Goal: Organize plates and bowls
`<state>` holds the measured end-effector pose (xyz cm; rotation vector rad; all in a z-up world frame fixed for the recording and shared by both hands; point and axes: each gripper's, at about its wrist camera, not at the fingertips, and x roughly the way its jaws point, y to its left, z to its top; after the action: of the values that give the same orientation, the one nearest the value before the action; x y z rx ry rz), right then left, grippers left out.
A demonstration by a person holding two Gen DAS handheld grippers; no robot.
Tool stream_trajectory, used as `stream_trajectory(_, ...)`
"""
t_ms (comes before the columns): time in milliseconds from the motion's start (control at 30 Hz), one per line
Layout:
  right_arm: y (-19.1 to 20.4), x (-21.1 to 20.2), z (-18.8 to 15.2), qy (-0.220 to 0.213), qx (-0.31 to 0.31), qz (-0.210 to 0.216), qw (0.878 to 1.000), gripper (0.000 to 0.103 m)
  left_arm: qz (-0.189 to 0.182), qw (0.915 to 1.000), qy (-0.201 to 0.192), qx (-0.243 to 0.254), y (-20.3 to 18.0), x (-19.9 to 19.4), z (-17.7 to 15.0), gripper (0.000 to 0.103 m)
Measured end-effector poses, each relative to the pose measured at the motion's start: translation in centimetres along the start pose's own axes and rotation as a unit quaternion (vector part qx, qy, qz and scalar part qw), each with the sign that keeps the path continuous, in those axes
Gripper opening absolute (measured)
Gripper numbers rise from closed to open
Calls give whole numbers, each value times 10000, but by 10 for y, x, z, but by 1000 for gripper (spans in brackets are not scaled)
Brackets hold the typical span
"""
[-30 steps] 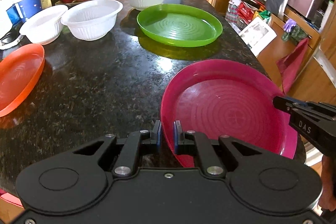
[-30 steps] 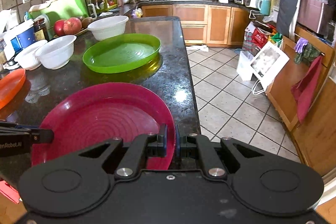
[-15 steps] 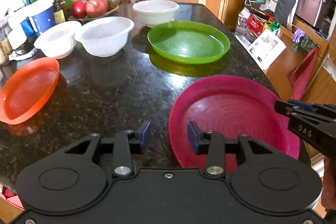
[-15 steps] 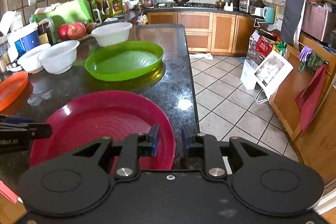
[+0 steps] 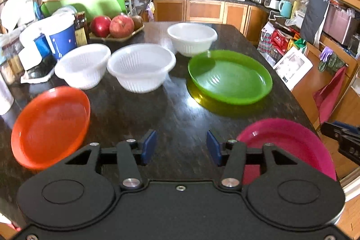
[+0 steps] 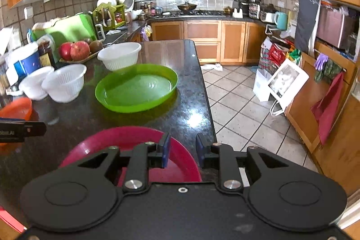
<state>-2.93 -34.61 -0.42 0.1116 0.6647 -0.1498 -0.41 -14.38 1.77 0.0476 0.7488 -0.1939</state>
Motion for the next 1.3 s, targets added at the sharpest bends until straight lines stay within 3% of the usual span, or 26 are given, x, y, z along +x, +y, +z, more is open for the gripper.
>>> stream_trajectory(167,5,-6,19,40,337,111,9994,26,-375,9988,201,227,14,9,19,56)
stream_trajectory(533,7,8,77,207,355,479,9980,26,-605,9958,438,525,7,32,57,56)
stream_trajectory(900,-17,78,137,624,-444,633,9951,26,-127,9980,522,340,-24,72,89,55)
stream_trajectory(1300,-23,160,127,996,-621,1152,9864,26,166,9952,961,119,-35,116,93,50)
